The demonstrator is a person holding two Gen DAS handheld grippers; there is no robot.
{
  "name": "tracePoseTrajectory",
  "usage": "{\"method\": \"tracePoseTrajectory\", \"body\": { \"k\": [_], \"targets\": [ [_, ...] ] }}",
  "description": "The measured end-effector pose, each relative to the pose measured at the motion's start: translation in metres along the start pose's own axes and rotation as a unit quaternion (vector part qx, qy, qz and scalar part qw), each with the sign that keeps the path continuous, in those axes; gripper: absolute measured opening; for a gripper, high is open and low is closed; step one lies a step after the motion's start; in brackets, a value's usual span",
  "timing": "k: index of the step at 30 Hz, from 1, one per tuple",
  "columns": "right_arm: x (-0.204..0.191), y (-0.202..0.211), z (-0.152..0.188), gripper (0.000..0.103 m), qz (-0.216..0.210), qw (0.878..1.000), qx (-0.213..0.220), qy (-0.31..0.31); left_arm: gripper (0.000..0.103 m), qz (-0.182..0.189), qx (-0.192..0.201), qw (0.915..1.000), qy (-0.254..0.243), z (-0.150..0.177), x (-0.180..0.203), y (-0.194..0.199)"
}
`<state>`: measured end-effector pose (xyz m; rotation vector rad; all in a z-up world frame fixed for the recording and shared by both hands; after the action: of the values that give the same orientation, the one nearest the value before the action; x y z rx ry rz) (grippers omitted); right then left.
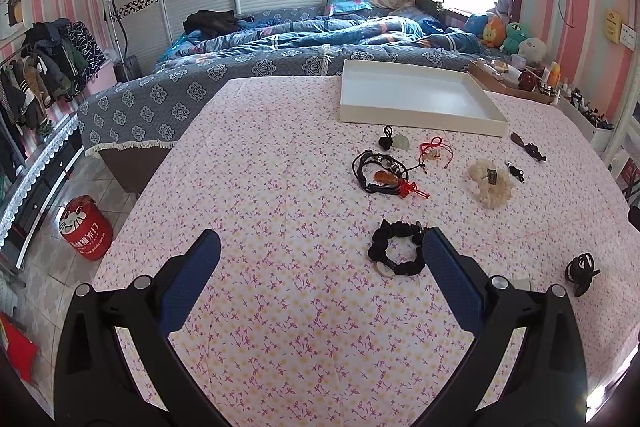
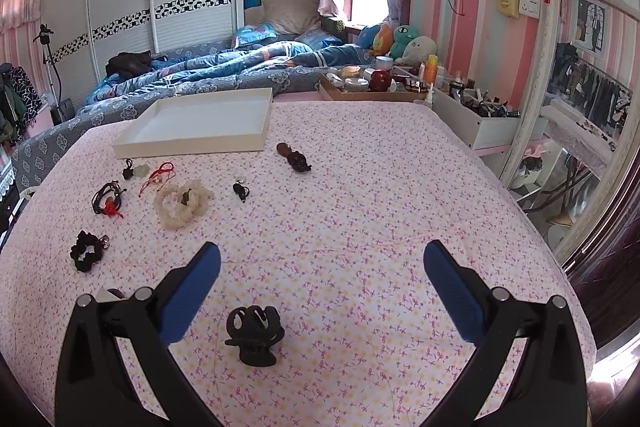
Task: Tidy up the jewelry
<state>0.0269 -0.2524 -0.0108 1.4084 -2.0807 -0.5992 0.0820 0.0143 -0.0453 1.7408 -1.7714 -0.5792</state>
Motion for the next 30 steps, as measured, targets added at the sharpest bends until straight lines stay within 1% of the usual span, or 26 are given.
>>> {"method": "tracePoseTrajectory", "body": {
  "k": [7, 13, 19, 22, 26, 29, 30],
  "targets": [
    [0.001, 0.0, -0.006, 0.101, 0.003, 1.0, -0.001, 0.005, 0.1, 0.005, 0.001, 1.0, 0.003, -0.009, -0.004, 0.0],
    [0.001, -0.002, -0.014, 0.101, -0.008, 1.0, -0.003, 0.007, 0.1, 0.008, -0.002, 0.9999, 0.006, -0.017, -0.006, 0.0],
    [-0.003, -0.009, -0.029, 0.101, -0.018, 0.999, -0.003, 0.028, 0.1, 0.025, -0.019, 0.9994, 0.015, -0.031, -0.01, -0.01],
    [0.0, -0.014, -0.041, 0.101, -0.03, 0.999, 0.001, 0.025, 0.1, 0.03, -0.024, 0.9991, 0.02, -0.039, -0.012, -0.017],
    [0.005, -0.026, -0.053, 0.101, -0.058, 0.998, -0.008, 0.018, 0.1, 0.038, -0.028, 0.9988, 0.013, -0.049, -0.011, -0.024],
    [0.008, -0.028, -0.067, 0.101, -0.065, 0.998, -0.004, 0.021, 0.1, 0.04, -0.029, 0.9987, 0.01, -0.062, -0.011, -0.028],
    [0.009, -0.028, -0.074, 0.101, -0.068, 0.997, 0.0, 0.022, 0.1, 0.046, -0.03, 0.9984, 0.013, -0.068, -0.01, -0.029]
  ]
}}
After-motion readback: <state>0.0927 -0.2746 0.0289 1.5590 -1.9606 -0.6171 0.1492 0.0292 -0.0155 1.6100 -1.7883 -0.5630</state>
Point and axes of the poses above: each gripper's, at about its wrist camera, not at the fingertips, and y roughly against the way its jaws point, x to its right, z to its underside, the point moved 5 cm from there along -y, roughly the way its jaws point, and after that the axes turned 11 degrees about y, right-handed, at the moved point
